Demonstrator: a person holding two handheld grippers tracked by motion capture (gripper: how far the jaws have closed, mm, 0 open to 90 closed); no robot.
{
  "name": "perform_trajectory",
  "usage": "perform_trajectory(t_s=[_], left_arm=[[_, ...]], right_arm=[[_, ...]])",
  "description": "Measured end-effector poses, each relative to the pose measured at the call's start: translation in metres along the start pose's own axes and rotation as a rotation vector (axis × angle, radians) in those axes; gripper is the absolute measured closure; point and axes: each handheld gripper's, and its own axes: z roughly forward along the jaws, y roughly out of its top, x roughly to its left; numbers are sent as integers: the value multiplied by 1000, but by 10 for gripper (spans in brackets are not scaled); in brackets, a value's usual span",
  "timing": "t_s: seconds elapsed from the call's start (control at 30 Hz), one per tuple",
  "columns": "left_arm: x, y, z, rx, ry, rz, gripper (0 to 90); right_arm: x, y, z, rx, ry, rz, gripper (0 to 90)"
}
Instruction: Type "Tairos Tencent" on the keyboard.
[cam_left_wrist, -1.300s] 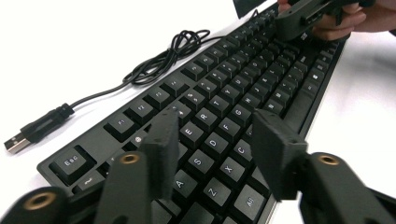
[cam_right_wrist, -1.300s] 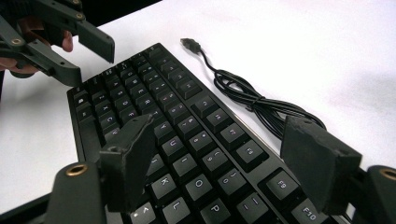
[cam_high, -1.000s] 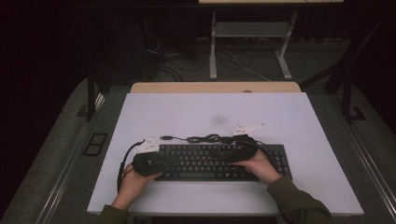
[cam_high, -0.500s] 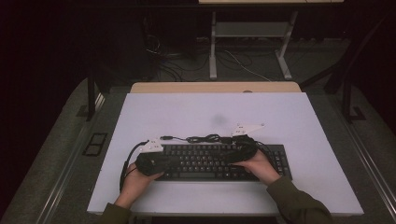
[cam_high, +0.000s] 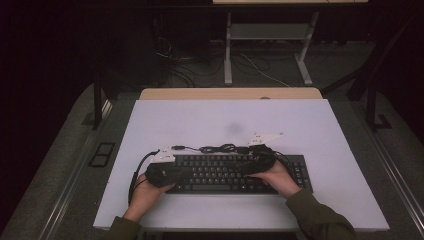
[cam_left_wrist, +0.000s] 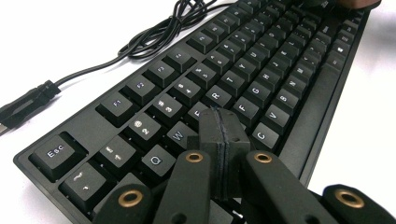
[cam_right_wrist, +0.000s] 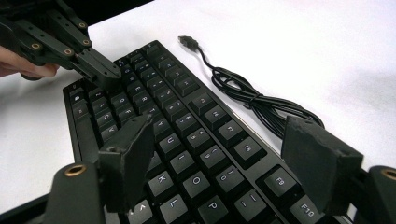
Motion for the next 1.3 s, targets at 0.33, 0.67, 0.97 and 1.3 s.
perform_trajectory(t_s=[0.33,0.67,0.97,1.3], left_arm=[[-2,1,3,19,1,14,893],[-2,4,-3,-13,-5,12,893],[-6,9,-9,-36,-13,26,892],[-13,12,-10,-43,-37,41,892]], right_arm=[[-1,0,-1,-3,-2,-1,251],[-2,0,-2,-9,-1,3,251],[-2,-1,-4,-12,10,6,237],[-5,-2,-5,-22,13,6,220]])
